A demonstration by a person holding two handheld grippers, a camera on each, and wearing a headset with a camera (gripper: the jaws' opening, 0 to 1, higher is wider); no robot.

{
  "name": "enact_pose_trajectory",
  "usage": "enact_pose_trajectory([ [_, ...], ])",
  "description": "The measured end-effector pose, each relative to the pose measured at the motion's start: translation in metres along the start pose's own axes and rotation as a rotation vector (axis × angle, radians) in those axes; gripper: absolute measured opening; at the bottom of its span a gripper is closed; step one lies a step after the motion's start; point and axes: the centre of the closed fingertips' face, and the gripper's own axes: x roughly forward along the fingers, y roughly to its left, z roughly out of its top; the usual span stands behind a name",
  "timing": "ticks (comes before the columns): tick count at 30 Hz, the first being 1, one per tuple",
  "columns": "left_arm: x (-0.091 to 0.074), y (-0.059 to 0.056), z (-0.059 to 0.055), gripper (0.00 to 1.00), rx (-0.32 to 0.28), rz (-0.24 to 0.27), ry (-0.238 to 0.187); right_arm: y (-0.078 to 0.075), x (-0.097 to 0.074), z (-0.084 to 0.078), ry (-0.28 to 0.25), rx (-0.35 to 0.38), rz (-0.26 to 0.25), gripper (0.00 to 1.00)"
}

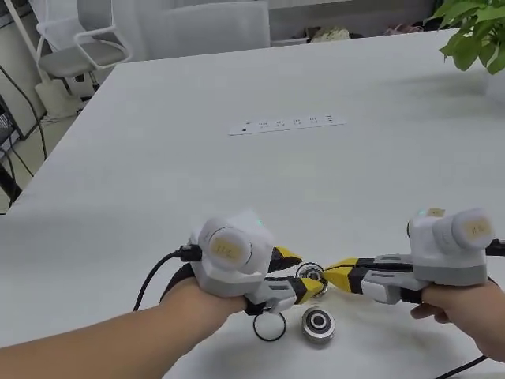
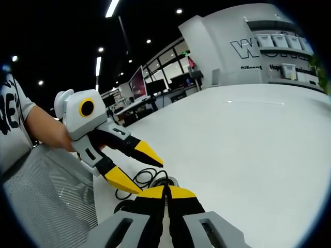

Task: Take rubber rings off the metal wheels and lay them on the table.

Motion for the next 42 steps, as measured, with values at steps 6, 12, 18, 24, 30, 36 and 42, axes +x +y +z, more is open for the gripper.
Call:
enact_pose_trajectory([
  [6, -0.007, -0.002, 0.003, 0.28, 0.012, -0.008, -0.010, 0.000, -0.002, 0.001, -0.003, -0.002, -0.003, 0.00],
  [12, -0.016, -0.002, 0.008, 0.32, 0.004, -0.013, -0.031, 0.003, -0.003, 0.002, 0.001, -0.013, -0.002, 0.00],
  [18, -0.029, 0.000, 0.012, 0.36, 0.006, -0.006, -0.046, 0.003, -0.005, 0.005, -0.001, -0.016, -0.004, 0.00],
  [24, -0.043, 0.006, 0.016, 0.41, 0.002, 0.017, -0.067, 0.004, -0.007, 0.008, -0.006, -0.017, -0.004, 0.00],
  [30, -0.056, 0.012, 0.019, 0.44, 0.011, 0.039, -0.076, 0.001, -0.009, 0.010, -0.012, -0.012, -0.003, 0.00],
  [36, -0.071, 0.016, 0.024, 0.47, -0.011, 0.066, -0.105, 0.001, -0.010, 0.015, -0.018, -0.009, -0.001, 0.00],
  [42, -0.084, 0.018, 0.025, 0.54, -0.029, 0.087, -0.115, 0.002, -0.010, 0.019, -0.024, -0.010, 0.002, 0.00],
])
